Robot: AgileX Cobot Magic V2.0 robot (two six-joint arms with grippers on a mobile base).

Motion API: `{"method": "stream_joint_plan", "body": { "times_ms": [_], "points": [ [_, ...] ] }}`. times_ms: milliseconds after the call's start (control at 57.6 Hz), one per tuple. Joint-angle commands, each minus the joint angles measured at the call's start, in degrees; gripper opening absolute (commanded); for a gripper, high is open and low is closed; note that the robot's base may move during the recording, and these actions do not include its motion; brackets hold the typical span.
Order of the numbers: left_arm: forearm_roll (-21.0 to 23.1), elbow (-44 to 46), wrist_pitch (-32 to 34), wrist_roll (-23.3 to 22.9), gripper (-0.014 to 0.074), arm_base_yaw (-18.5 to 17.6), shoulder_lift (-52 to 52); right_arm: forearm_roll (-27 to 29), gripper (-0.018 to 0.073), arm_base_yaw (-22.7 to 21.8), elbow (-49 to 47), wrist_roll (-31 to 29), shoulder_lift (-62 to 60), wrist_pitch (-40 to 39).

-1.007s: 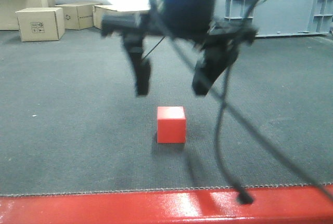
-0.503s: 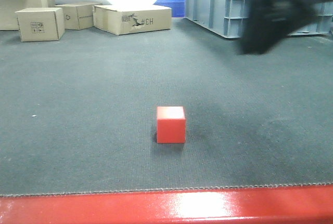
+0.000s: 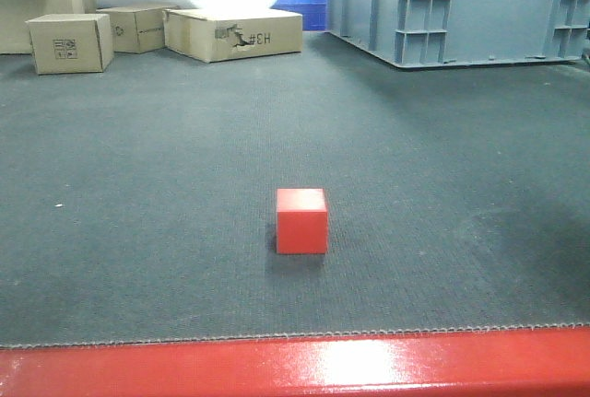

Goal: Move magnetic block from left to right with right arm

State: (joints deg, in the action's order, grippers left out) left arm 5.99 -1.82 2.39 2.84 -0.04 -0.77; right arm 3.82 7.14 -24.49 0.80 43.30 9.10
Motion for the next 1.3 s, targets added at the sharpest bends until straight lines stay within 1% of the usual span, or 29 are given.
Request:
{"method": "stream_joint_plan", "body": {
  "times_ms": [0, 139, 330, 434, 642, 799, 903, 990, 1146, 1285],
  "points": [
    [0.27, -0.54, 5.20, 0.14, -0.0126, -0.30, -0.54, 0.38, 0.0067, -0.90, 2.28, -0.80, -5.62, -9.10],
    [0.27, -0.54, 5.20, 0.14, -0.0126, -0.30, -0.54, 0.38, 0.0067, -0.90, 6.55, -0.80, -15.05, -9.10],
    [0.27, -0.54, 5.20, 0.14, -0.0126, -0.30, -0.54, 0.38, 0.0067, -0.90, 8.16, -0.80, -24.91, -8.56],
    [0.27, -0.54, 5.20, 0.14, -0.0126, -0.30, -0.54, 0.38, 0.0067, -0.90, 8.16, -0.80, -26.75, -8.61],
    [0.27, -0.54, 5.20, 0.14, -0.0126, -0.30, -0.54, 0.38, 0.0067, -0.90, 8.16, -0.80, -26.76, -8.55],
    [0.27, -0.54, 5.20, 0.14, -0.0126, -0.30, -0.54, 0.25, 0.0067, -0.98, 9.05, -0.80, -27.26, -10.24],
    [0.27, -0.54, 5.20, 0.14, -0.0126, -0.30, -0.54, -1.89, 0.0067, -2.34, 12.28, -0.80, -29.46, -13.80],
    [0.27, -0.54, 5.20, 0.14, -0.0126, -0.30, -0.54, -1.95, 0.0067, -4.12, 15.94, -0.80, -32.72, -16.51],
    [0.27, -0.54, 5.20, 0.14, -0.0126, -0.30, -0.54, -1.95, 0.0067, -6.31, 21.04, -0.49, -38.04, -16.64],
    [0.27, -0.54, 5.20, 0.14, -0.0126, -0.30, -0.54, -1.95, 0.0067, -6.49, 24.71, -0.49, -41.74, -16.71]
  ]
}}
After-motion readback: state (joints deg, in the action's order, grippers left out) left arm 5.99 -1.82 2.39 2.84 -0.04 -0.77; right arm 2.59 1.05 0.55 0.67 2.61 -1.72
